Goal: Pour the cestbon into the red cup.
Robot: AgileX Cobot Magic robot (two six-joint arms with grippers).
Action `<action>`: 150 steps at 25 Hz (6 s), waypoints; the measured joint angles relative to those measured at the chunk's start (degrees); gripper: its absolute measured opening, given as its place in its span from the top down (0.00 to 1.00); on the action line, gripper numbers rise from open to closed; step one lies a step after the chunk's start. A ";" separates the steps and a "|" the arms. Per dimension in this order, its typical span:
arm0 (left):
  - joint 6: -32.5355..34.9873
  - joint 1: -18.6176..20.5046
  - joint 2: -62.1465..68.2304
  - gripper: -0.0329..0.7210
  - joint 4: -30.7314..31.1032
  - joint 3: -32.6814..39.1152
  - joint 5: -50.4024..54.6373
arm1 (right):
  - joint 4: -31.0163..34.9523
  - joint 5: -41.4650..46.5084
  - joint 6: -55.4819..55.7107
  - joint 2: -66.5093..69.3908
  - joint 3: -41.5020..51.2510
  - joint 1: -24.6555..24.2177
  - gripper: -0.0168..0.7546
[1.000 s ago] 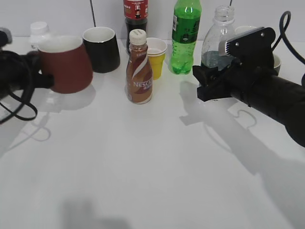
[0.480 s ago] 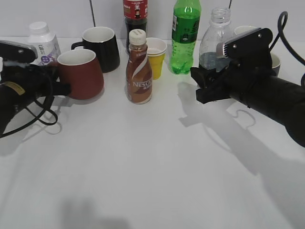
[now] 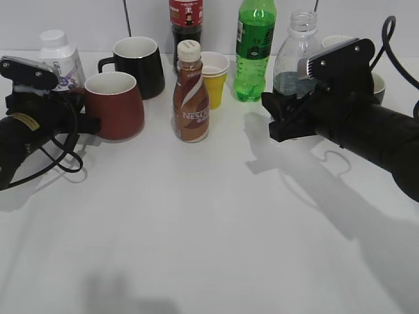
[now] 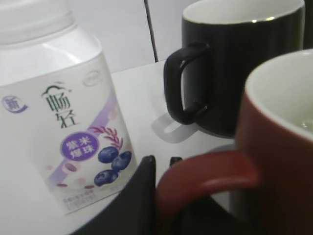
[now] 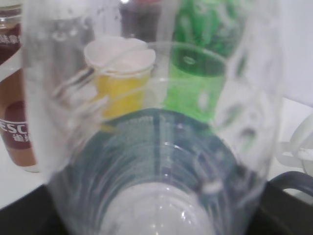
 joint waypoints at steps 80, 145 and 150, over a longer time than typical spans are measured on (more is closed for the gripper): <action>-0.74 -3.29 -76.97 0.64 -9.28 0.56 113.58 | -20.51 52.93 33.18 -21.39 4.09 0.11 0.21; -0.74 6.80 -110.67 0.64 -8.90 12.63 116.55 | 0.25 106.76 4.63 -97.49 6.87 -17.43 0.24; -0.74 10.29 -115.55 0.64 -8.90 12.63 116.55 | 0.25 106.76 4.63 -97.96 6.93 -21.06 0.24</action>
